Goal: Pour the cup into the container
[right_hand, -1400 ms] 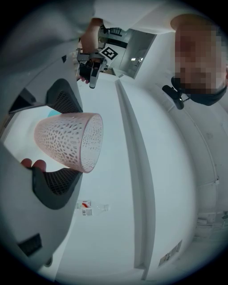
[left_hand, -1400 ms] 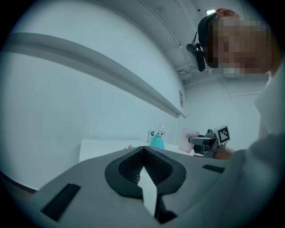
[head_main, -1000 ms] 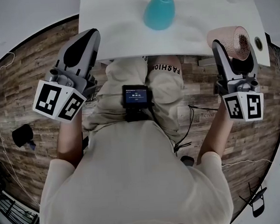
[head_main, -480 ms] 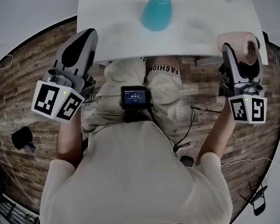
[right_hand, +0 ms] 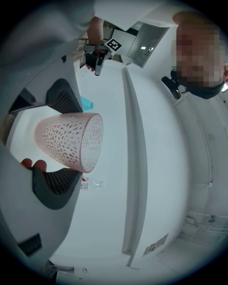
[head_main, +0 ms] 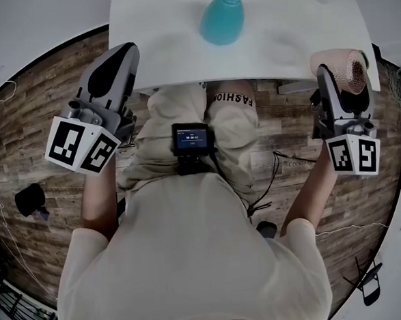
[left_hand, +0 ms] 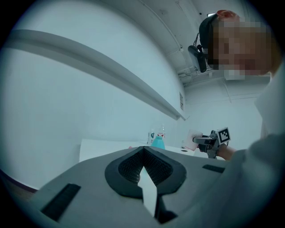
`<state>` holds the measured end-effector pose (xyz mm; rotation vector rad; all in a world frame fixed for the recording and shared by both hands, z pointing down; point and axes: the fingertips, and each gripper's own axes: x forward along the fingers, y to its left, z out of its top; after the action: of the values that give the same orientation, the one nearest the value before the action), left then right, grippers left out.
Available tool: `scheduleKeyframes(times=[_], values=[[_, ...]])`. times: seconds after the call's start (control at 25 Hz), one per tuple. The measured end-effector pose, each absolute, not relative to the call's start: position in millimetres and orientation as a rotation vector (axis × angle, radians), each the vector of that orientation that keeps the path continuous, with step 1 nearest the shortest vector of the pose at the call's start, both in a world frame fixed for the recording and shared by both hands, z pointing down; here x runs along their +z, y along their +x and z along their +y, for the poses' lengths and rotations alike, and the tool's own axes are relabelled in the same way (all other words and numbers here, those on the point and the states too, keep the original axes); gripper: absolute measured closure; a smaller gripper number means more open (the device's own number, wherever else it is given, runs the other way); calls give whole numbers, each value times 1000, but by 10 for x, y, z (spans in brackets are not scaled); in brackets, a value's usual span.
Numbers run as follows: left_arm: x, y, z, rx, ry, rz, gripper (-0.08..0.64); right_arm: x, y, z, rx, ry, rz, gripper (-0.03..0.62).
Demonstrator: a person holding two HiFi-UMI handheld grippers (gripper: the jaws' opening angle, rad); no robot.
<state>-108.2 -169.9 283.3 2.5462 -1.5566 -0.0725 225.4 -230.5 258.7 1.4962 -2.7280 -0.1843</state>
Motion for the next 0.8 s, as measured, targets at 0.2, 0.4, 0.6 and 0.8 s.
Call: scheduleKeyframes(times=[0.2,0.4,0.6,0.8], values=[[2828,-1116,-1704,-84,2543,-1565,549,2580,2287,-2301,-199,1492,-2709,212],[2752,-1116,-1706,-98,2556,-1570,549,2538,2275,-2311,-208,1483,-2710,212],[2693,-1171,-1664,-115,2565,-1575,549,2541,2208,-2342,-202,1465,-2703,212],[2641,-1166,-1657,-113,2582,-1572,549,2547,2154,-2379,-190,1431,-2713,212]])
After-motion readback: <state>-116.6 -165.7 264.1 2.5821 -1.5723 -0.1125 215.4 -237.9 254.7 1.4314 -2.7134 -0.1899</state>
